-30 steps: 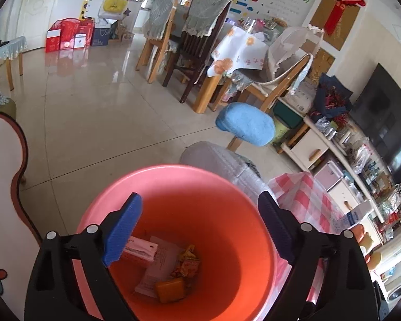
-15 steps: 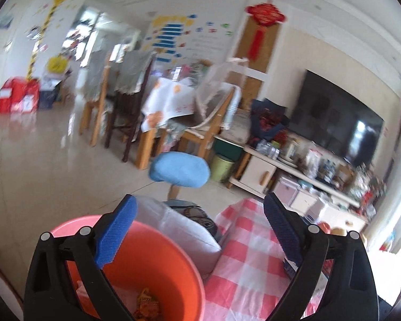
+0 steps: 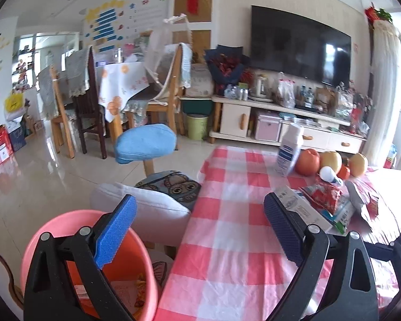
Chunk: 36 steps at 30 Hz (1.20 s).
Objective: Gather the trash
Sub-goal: 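Move both tools back from the bucket toward the table items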
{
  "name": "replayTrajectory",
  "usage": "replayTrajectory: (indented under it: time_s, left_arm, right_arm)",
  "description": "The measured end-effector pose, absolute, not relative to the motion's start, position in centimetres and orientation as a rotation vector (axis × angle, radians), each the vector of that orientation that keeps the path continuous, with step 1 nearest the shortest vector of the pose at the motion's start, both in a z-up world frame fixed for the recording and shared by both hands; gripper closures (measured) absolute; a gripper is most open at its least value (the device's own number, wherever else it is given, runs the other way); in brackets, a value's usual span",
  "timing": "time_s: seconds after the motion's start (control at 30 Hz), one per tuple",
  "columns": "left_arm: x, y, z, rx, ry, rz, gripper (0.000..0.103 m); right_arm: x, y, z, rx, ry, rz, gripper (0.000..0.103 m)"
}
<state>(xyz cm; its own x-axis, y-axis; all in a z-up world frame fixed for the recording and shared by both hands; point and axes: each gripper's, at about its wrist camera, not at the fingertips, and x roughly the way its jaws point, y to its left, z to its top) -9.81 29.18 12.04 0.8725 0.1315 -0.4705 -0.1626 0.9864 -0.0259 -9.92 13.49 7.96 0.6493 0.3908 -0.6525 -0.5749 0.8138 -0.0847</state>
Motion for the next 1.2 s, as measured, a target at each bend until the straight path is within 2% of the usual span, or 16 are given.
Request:
replayTrajectory:
  time_s: [0.7, 1.2]
  left_arm:
    - [-8.7, 23.8, 11.4, -0.018, 0.507, 0.064, 0.008]
    - [-5.9, 21.1, 9.9, -0.159, 0.684, -0.006, 0.008]
  right_arm:
    - [-10.3, 7.2, 7.6, -0.296, 0.638, 0.477, 0.004]
    - [-9.1, 2.6, 7.4, -0.235, 0.654, 0.448, 0.004]
